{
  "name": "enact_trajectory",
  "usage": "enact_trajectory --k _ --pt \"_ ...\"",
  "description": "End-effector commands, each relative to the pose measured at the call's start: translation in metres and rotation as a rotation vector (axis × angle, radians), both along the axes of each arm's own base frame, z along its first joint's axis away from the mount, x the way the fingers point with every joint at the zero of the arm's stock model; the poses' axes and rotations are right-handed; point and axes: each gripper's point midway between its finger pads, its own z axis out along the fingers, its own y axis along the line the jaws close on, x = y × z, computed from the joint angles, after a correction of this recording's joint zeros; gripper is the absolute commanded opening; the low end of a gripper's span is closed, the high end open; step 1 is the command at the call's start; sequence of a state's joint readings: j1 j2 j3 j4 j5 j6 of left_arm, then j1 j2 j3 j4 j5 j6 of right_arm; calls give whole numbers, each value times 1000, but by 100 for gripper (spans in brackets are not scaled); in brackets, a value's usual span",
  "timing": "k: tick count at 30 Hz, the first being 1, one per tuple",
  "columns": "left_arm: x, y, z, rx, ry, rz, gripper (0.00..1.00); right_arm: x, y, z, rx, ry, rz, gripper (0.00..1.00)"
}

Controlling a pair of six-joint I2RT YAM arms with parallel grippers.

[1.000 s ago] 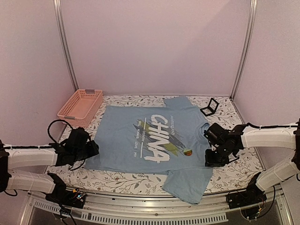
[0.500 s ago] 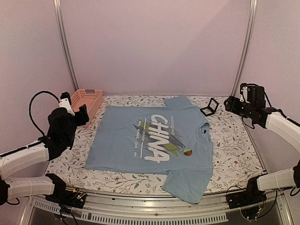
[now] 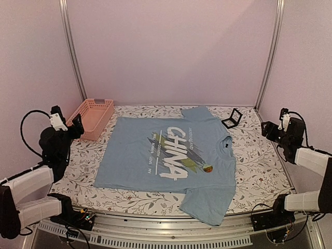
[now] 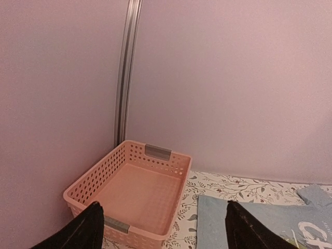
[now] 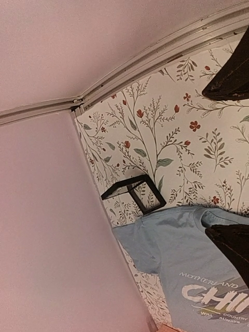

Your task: Pin the brooch onto the clothing

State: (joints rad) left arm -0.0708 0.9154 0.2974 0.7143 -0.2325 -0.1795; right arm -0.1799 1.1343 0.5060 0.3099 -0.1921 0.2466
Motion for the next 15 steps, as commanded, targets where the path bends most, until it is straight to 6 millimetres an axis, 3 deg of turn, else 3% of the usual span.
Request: enact_trajectory --k 1,5,11,15 --pt "-20 6 -10 -8 -51 38 80 -18 -8 -13 -15 -64 -65 80" --pt "-38 13 -23 24 -71 114 80 -36 -12 -11 -33 -118 -108 80" --pt "-39 10 -46 57 -20 104 82 -46 -15 -5 -69 -177 -132 82" --pt "-41 11 -47 63 -30 110 83 -51 -19 -4 -56 -200 -165 87"
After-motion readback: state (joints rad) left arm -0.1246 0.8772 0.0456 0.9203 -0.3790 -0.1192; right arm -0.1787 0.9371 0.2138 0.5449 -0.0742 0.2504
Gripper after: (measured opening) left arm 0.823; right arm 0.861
